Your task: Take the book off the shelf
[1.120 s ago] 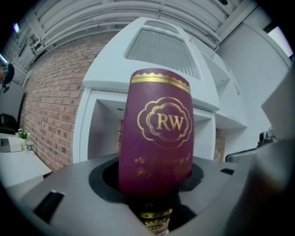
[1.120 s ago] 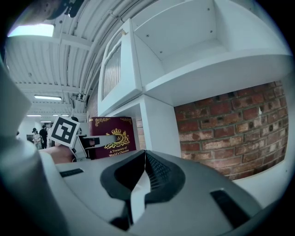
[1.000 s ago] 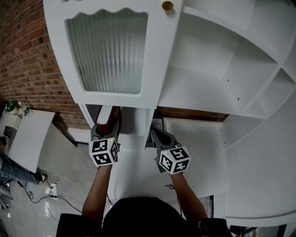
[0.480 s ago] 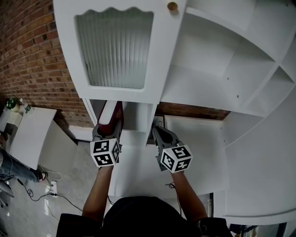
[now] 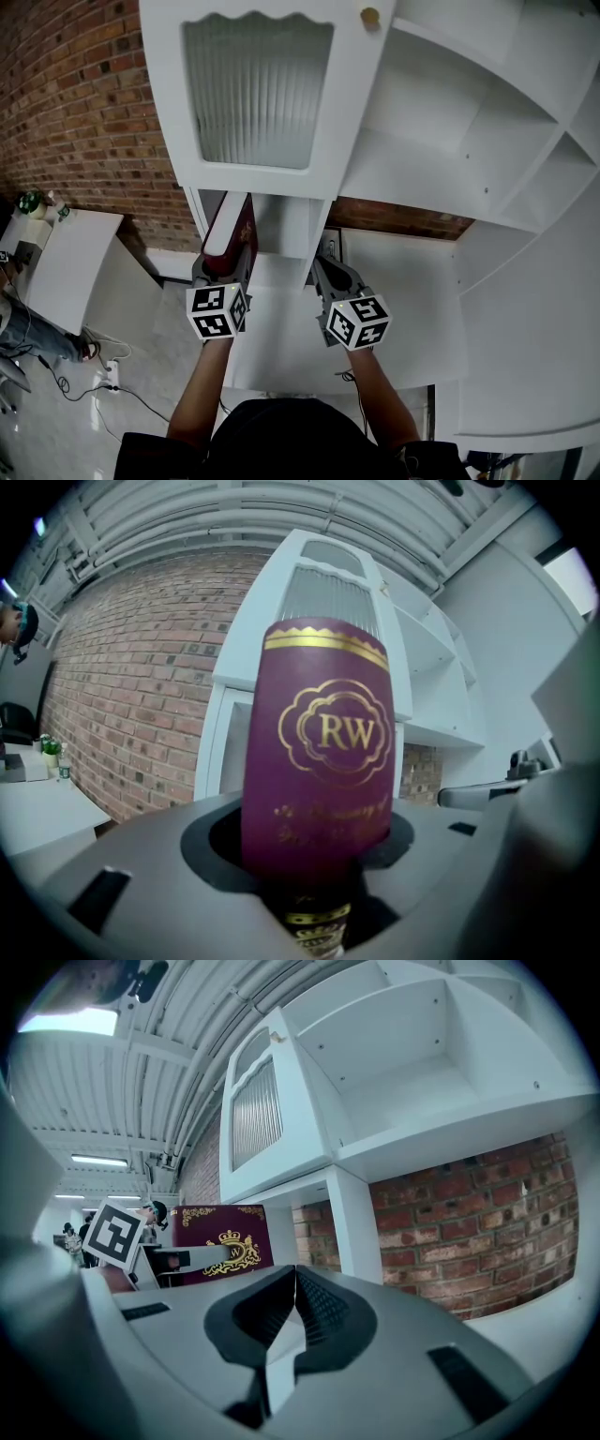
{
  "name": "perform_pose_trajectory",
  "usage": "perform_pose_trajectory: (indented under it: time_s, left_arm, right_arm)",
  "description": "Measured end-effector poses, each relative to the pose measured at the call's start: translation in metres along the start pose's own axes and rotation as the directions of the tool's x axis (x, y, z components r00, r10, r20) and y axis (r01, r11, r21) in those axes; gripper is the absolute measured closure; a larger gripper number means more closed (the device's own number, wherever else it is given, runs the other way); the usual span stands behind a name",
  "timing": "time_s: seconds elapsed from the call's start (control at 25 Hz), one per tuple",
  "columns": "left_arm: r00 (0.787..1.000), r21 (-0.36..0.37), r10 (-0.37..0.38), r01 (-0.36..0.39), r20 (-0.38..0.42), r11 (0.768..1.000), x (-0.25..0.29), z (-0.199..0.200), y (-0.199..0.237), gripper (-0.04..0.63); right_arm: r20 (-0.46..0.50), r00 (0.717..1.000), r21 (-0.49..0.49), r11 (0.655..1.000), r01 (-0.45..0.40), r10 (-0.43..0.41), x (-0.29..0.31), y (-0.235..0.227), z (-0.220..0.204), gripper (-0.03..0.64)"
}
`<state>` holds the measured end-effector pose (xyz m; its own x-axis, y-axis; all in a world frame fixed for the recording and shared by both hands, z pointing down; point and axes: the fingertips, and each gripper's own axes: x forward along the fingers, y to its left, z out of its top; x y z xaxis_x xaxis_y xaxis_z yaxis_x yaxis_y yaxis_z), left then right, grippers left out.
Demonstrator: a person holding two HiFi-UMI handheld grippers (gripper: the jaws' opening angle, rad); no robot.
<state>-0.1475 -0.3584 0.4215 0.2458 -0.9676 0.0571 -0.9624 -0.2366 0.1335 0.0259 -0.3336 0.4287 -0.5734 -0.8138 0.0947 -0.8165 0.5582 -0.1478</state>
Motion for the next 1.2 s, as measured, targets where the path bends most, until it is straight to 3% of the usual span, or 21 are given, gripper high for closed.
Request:
perform_pose_trajectory:
  time_s: [0.16,0.44,1.2]
  left_arm:
    - [1.000,-0.002,-0.008,0.008,-0.002,1.000,-0.013,-0.002,0.004,0.354]
    - [0.997,-0.020,-0.016,0.014,-0.079,1.000,-0.038,-0.030,0.012,0.359]
    - [0.995,-0.025,-0.087,0.086,-0.038,0.996,-0.083,-0.027,0.008,0.360]
  right_arm:
    - [-0.001,1.000,0.001,1.000,-0.001,0.001,-0.001,0.013,-0.003,0.597]
    - [-0.004,1.000,-0.008,1.000,-0.017,0.017,0.001,0.038,-0.007,0.597]
    - [-0.027,0.999,-0.055,0.998,-0.027,0.026,-0.015,0.083,-0.018,0.597]
